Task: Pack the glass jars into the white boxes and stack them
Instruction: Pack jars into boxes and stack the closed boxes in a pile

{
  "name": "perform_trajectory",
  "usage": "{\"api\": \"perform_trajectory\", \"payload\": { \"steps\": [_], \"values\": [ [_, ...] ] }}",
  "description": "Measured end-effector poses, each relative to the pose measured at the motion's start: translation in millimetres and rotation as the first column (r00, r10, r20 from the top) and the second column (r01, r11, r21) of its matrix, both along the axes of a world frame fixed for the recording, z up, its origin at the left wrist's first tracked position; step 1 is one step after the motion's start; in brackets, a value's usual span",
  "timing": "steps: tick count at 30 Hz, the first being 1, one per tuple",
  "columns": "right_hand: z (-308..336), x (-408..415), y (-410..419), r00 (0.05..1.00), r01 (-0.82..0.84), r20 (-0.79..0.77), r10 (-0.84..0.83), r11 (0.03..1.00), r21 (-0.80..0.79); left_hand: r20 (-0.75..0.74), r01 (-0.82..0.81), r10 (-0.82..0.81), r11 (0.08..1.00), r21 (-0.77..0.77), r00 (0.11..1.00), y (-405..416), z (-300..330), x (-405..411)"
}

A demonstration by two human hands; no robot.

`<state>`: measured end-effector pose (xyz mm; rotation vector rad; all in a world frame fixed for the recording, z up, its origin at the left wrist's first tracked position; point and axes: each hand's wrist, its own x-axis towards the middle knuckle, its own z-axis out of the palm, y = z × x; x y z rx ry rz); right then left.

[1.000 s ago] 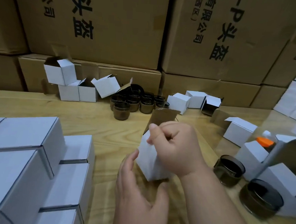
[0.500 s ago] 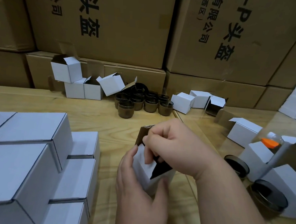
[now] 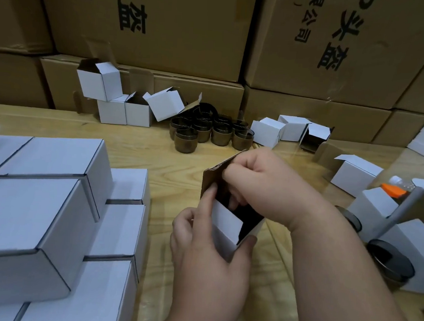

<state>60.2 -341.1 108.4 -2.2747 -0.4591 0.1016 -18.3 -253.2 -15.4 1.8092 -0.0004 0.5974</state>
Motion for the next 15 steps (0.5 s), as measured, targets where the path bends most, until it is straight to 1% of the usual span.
{"api": "perform_trajectory", "payload": {
  "steps": [3,5,8,10,11,13,14,15],
  "values": [
    [-5,6,-6,0.999,0.036,0.006,-0.036,0.999,0.002,0.003,-0.001,0.001,0.999,0.039,1.0,0,0,-1],
    [-8,10,-8,0.999,0.04,-0.015,-0.039,0.999,0.022,0.009,0.0,0.0,0.999,0.033,1.0,-1,0,-2],
    [-14,16,-12,0.998,0.028,-0.057,-0.027,1.0,0.01,0.046,-0.035,0.034,0.999,0.032,0.998,-1,-2,-1],
    [-20,20,-14,0.997,0.048,-0.06,-0.047,0.999,0.004,0.046,-0.066,0.065,0.998,0.023,0.997,-2,-3,0],
    [-23,22,-14,0.996,0.07,-0.052,-0.068,0.997,0.025,0.042,-0.075,0.074,0.997,0.017,0.996,-2,-3,0],
    [-31,26,-15,0.991,0.128,-0.048,-0.122,0.98,0.15,0.017,-0.072,0.072,0.997,-0.01,0.997,-1,-4,2],
    [-35,29,-16,0.986,0.163,-0.064,-0.151,0.955,0.249,0.003,-0.061,0.061,0.998,-0.029,0.998,-1,-4,3],
    [-39,32,-18,0.979,0.2,-0.103,-0.174,0.907,0.371,-0.005,-0.052,0.052,0.998,-0.046,0.999,0,-4,4]
  ]
}}
